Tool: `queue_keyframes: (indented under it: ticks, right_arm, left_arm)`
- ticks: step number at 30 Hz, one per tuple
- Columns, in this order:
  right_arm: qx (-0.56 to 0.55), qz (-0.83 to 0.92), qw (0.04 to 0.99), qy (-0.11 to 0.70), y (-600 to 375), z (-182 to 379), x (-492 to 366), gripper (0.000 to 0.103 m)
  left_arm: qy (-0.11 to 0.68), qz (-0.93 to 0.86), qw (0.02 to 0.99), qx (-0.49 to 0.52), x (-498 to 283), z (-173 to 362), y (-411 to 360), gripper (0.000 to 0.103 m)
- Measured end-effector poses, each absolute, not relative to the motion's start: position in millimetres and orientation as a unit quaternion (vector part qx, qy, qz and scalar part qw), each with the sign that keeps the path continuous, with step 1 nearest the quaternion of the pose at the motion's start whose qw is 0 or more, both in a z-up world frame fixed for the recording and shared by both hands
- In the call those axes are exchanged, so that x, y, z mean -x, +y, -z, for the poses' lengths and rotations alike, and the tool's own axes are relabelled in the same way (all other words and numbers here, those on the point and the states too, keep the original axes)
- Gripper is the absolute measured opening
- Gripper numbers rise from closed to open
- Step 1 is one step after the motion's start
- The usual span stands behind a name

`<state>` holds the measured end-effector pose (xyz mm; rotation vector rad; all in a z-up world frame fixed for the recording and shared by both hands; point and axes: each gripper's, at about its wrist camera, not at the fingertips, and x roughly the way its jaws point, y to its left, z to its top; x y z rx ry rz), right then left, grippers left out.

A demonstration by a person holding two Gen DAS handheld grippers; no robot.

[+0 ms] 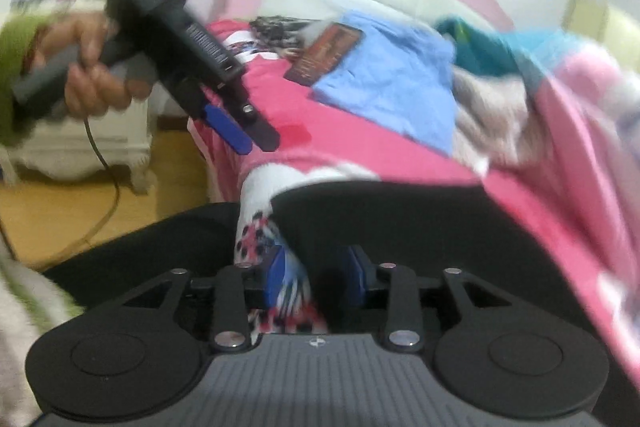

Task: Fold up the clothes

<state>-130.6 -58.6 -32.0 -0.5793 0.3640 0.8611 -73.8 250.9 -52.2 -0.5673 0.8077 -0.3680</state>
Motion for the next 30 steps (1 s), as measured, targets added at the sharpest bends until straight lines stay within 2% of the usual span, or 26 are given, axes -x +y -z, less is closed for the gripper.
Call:
queue_keyframes:
  ticks: [7, 9, 10, 11, 13, 18, 20, 25, 30]
  right_arm:
    - [0.379, -0.398, 0.827, 0.116, -6, 65, 124, 0.035]
    - [0.4, -0.389, 0.822, 0.111, 3, 75, 121, 0.034]
    - [0.394, -0.391, 0.824, 0.111, 3, 75, 120, 0.028]
    - [0.374, -0.393, 0.831, 0.12, 2, 71, 117, 0.017]
    - [0.319, -0.392, 0.852, 0.14, -6, 59, 108, 0.003]
    - [0.078, -0.365, 0.908, 0.193, -64, 20, 65, 0.003]
    - [-0.022, -0.354, 0.911, 0.209, -91, 8, 48, 0.003]
    - [-0.13, -0.34, 0.906, 0.216, -125, -2, 33, 0.003]
    - [-0.13, -0.342, 0.907, 0.209, -126, -6, 38, 0.003]
  left_arm:
    - [0.371, 0.178, 0.856, 0.313, 73, 56, 265, 0.058]
    - [0.368, 0.181, 0.856, 0.314, 73, 56, 265, 0.058]
    - [0.367, 0.185, 0.854, 0.319, 71, 56, 266, 0.058]
    - [0.365, 0.189, 0.852, 0.324, 69, 56, 266, 0.058]
    - [0.36, 0.201, 0.845, 0.34, 64, 55, 267, 0.059]
    - [0.356, 0.28, 0.775, 0.44, 32, 58, 264, 0.062]
    - [0.36, 0.299, 0.744, 0.477, 13, 62, 257, 0.068]
    - [0.382, 0.319, 0.721, 0.483, -32, 63, 225, 0.069]
    - [0.427, 0.328, 0.69, 0.484, -70, 73, 195, 0.069]
